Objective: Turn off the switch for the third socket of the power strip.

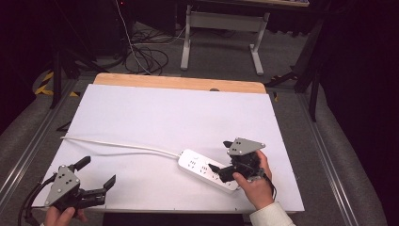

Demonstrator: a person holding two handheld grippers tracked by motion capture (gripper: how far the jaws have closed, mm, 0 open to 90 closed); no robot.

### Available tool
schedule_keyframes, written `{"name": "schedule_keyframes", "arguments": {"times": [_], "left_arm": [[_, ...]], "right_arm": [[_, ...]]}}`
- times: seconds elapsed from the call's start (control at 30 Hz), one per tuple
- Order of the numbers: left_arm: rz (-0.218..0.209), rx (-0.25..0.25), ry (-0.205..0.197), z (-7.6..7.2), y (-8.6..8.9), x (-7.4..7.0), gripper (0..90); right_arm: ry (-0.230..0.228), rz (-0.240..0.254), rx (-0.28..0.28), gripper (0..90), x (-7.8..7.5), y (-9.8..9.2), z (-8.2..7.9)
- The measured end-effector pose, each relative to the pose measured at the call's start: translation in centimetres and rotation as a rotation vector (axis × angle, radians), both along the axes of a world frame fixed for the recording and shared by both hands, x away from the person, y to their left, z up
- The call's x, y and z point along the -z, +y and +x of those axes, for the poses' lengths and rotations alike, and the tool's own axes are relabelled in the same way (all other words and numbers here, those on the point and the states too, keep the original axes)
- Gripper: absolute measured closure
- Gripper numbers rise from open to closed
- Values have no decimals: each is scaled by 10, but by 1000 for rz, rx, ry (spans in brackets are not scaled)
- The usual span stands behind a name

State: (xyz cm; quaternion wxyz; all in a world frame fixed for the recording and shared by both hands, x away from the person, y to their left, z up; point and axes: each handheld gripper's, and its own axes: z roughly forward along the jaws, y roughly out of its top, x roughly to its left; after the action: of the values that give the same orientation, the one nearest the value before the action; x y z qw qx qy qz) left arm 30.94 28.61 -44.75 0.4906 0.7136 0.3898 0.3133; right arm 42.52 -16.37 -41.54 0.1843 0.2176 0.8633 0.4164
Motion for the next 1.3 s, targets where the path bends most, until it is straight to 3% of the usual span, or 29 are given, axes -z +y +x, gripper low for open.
{"name": "schedule_keyframes", "arguments": {"times": [0.23, 0.43, 0.6, 0.7, 0.77, 0.8, 0.87, 0.97, 1.07, 1.3], "left_arm": [[4, 1, -4, 0, 0, 0, 33], [8, -4, -1, 0, 0, 0, 34], [7, 6, 4, 0, -1, 0, 34], [7, 6, 4, 0, -1, 0, 34], [7, 7, 4, 0, -1, 0, 34], [8, 8, 4, 0, -1, 0, 34], [8, 8, 3, 0, -1, 0, 34], [8, 8, 3, 0, -1, 0, 34], [8, 8, 3, 0, -1, 0, 34], [7, 8, 4, 0, -1, 0, 34]], "right_arm": [[-36, -20, 54, 201, 2, 4, -1], [-55, -40, 95, 467, 4, 6, -2], [-63, -7, 125, 609, 2, 4, -6], [-42, 9, 131, 737, 1, 2, -5], [-22, 4, 142, 765, 1, 2, -4], [-11, 2, 143, 843, 2, 2, -3], [-7, -16, 141, 900, 3, 3, -3], [29, -20, 122, 900, 3, 3, -1], [26, -39, 132, 900, 2, 3, -1], [77, -64, 148, 900, 2, 1, 3]]}}
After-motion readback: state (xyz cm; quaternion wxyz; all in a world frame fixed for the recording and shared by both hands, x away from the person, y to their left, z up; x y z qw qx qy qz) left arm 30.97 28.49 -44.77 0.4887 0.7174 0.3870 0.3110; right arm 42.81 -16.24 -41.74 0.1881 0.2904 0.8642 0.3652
